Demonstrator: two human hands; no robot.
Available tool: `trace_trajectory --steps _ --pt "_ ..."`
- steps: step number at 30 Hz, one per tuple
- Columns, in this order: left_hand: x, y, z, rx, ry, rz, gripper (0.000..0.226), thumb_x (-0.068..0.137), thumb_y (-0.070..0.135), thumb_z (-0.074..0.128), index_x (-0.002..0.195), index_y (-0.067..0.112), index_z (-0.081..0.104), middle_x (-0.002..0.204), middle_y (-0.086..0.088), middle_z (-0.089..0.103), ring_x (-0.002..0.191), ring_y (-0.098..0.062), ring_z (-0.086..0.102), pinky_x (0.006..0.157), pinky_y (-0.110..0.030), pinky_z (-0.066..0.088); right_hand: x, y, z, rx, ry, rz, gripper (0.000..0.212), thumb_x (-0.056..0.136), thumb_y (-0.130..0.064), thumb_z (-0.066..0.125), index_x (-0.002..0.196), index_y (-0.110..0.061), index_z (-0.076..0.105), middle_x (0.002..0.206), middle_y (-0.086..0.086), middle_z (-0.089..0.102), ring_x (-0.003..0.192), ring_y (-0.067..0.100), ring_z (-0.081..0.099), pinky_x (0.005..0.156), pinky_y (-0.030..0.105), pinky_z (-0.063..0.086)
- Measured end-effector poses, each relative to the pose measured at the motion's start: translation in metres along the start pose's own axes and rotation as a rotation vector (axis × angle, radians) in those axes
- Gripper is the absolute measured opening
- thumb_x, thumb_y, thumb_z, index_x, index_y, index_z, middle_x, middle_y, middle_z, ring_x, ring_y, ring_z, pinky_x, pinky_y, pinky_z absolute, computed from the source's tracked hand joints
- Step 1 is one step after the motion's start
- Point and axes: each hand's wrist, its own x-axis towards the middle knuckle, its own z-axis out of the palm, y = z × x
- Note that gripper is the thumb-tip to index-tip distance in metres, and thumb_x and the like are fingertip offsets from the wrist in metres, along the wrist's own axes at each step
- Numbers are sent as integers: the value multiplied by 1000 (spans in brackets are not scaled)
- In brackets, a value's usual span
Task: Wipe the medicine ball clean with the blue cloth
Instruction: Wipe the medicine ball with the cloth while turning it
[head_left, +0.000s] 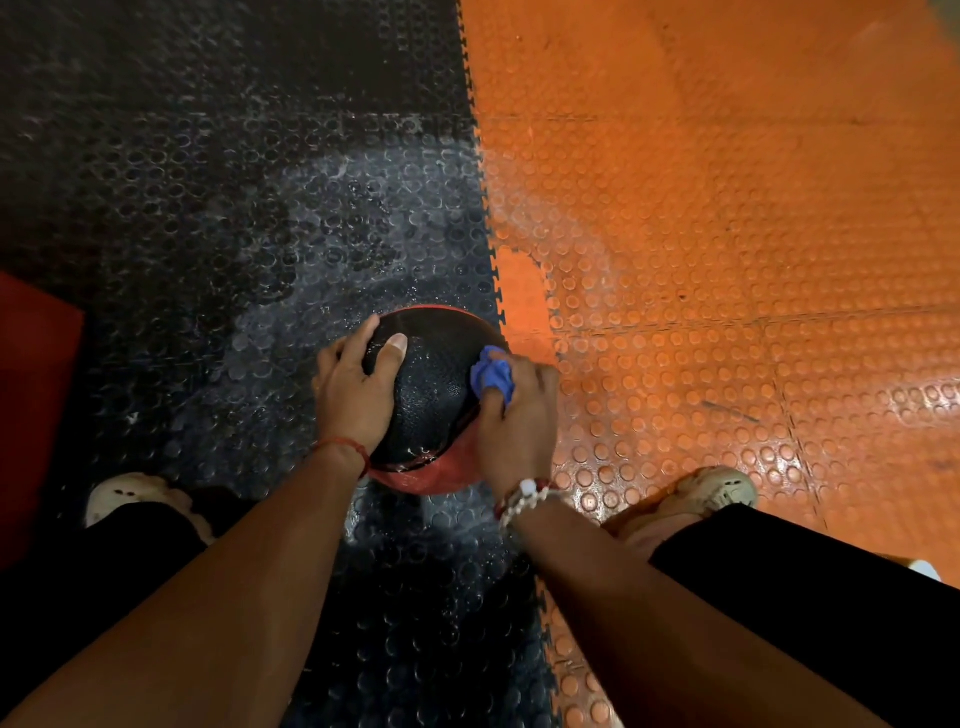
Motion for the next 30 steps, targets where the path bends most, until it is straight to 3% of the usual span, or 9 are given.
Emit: trace_trajectory --steps 3,6,8,12,15,20,25,27,30 --pt "1 1 1 -20 5 -31 48 91 58 49 137 47 46 144 6 32 137 -23 30 114 -44 27 27 21 -1 -17 7 205 23 90 -11 47 110 -8 59 109 14 54 85 21 50 69 20 31" --pt "-1 1 1 -16 13 -36 48 91 58 49 138 46 46 146 6 31 138 -24 28 113 -44 26 24 34 5 2 30 446 20 92 -16 44 106 -5 55 104 20 57 88 34 58 71 35 45" --pt "-1 2 2 0 13 -32 48 92 57 48 138 45 45 147 5 31 139 -24 26 113 -43 24 6 27 7 -7 78 484 21 91 -17 45 108 -6 54 107 18 52 84 33 57 72 40 49" --pt "0 6 3 26 17 -35 48 93 56 48 139 44 44 149 3 31 140 -24 24 113 -40 21 -26 1 4 53 81 286 28 90 -13 49 117 -17 56 110 5 42 77 11 47 67 18 35" --pt "0 5 2 20 5 -27 49 92 57 48 139 44 44 149 3 30 141 -25 24 113 -42 22 -20 -6 4 46 41 77 30 84 -10 50 113 -15 59 111 6 43 92 17 50 82 24 42" --pt "1 2 1 4 -1 -21 49 91 59 49 138 46 45 147 5 31 140 -23 27 114 -42 23 28 22 0 -36 17 237 21 90 -12 46 107 -10 59 105 9 51 79 19 46 66 24 31" --pt "-1 5 4 64 9 -2 49 91 60 48 138 46 45 148 6 32 138 -24 28 112 -42 25 8 31 1 -33 77 381 22 91 -14 45 109 -6 56 106 16 53 84 30 53 67 28 35" --pt "0 5 6 89 9 4 50 91 62 47 138 47 44 148 6 31 138 -24 28 112 -42 26 -14 21 0 12 117 365 25 90 -13 48 114 -11 57 109 12 48 81 23 50 68 24 34" --pt "1 6 7 100 8 6 50 91 61 46 139 47 43 149 5 30 138 -25 27 111 -41 25 -31 3 1 57 92 169 30 86 -12 49 115 -15 58 110 6 43 85 15 47 74 21 37"
